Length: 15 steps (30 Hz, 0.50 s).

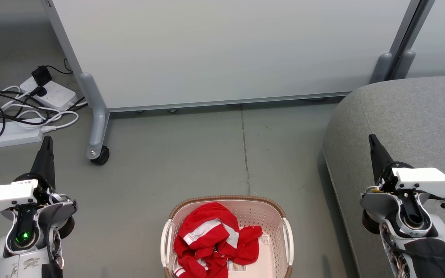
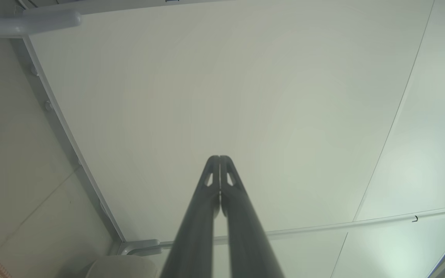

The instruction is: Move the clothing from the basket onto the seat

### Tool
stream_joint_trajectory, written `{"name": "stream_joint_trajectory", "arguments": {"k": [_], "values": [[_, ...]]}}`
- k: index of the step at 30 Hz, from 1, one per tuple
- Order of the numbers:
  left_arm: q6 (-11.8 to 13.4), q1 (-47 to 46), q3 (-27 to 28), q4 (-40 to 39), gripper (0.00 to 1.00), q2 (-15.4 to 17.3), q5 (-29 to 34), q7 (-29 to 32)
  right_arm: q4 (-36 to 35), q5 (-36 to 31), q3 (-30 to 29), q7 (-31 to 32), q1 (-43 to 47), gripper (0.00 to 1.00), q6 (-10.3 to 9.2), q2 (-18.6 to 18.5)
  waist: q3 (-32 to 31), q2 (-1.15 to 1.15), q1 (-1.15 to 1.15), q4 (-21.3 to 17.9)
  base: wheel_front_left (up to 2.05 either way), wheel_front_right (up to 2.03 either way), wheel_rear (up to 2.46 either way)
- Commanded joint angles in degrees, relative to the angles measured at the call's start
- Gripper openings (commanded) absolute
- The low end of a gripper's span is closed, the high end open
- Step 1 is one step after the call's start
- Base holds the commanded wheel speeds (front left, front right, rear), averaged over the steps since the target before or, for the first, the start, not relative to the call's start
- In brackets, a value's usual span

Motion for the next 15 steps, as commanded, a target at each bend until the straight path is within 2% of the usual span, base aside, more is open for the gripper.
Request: {"name": "stream_joint_trajectory", "arguments": {"k": [1, 15], "values": [[-0.2, -1.0, 0.0, -0.1, 0.00, 0.4, -0.1, -0.1, 0.2, 0.0, -0.1, -0.2, -0.3, 0.00, 0.14, -0.5, 0.0, 0.00, 0.00, 0.0, 0.00, 0.00, 0.00], [-0.2, -1.0, 0.0, -0.1, 0.00, 0.4, -0.1, -0.1, 0.2, 0.0, -0.1, -0.2, -0.3, 0.00, 0.14, -0.5, 0.0, 0.00, 0.00, 0.0, 0.00, 0.00, 0.00]]}}
